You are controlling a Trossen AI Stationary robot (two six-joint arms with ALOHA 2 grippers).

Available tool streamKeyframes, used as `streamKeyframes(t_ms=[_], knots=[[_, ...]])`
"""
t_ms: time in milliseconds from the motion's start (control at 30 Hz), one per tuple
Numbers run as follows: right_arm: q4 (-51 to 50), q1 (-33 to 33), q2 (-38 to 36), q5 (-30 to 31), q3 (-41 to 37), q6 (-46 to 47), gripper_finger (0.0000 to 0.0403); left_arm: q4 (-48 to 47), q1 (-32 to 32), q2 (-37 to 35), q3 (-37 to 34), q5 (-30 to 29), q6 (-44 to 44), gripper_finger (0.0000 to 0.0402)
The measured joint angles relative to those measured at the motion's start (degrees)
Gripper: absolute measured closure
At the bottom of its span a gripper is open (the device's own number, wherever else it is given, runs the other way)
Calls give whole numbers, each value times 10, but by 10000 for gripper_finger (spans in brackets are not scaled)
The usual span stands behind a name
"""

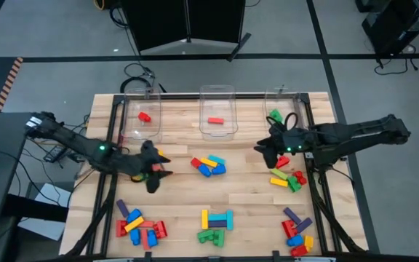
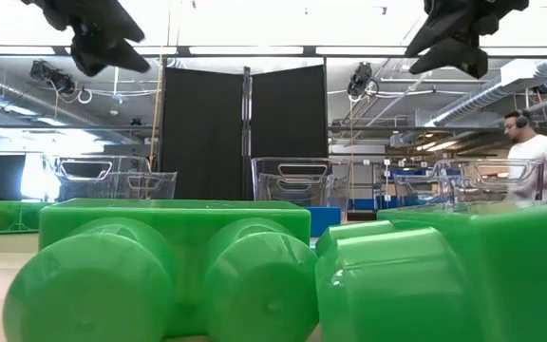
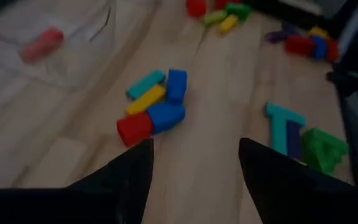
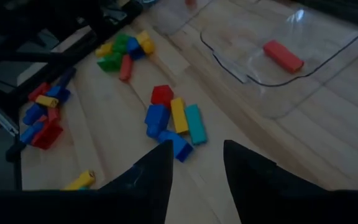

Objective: Sort blocks by size
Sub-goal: Put the yellow block into the middle transparent bin

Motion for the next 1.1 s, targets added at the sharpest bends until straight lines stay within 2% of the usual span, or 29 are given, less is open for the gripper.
streamKeyframes(t_ms=[200, 500, 733, 900, 1100], knots=[[-11, 0, -5, -1, 0, -40, 250, -19, 20, 123, 71, 5, -98, 165], [-105, 0, -9, -20, 0, -68, 250, -183, 33, 334, 295, 9, -314, 207], [-119, 0, -23, -20, 0, -135, 250, -204, 32, 468, 441, 35, -407, 224], [-123, 0, -39, -22, 0, -174, 250, -205, 27, 534, 493, 56, -464, 225], [-135, 0, -55, -22, 0, -191, 250, -232, 1, 576, 495, 105, -579, 225]])
